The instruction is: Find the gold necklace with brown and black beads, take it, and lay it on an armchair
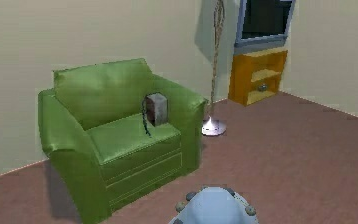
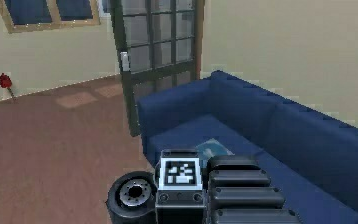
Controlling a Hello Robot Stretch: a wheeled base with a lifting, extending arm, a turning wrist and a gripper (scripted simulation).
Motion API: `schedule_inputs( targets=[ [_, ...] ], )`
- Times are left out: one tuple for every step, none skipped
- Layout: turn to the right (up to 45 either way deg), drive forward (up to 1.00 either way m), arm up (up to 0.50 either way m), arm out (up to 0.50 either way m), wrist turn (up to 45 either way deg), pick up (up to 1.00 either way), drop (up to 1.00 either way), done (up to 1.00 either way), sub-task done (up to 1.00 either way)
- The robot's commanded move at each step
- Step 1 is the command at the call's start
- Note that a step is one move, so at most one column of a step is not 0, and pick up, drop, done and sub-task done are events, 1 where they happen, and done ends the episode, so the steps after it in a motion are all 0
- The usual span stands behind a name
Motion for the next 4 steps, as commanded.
schedule_inputs(
  targets=[
    [3.0,0.0,0.0,0.0,0.0,0.0,0.0,0.0,0.0],
    [0.0,0.75,0.0,0.0,0.0,0.0,0.0,0.0,0.0],
    [24.0,0.0,0.0,0.0,0.0,0.0,0.0,0.0,0.0],
    [-21.0,0.0,0.0,0.0,0.0,0.0,0.0,0.0,0.0]
  ],
)
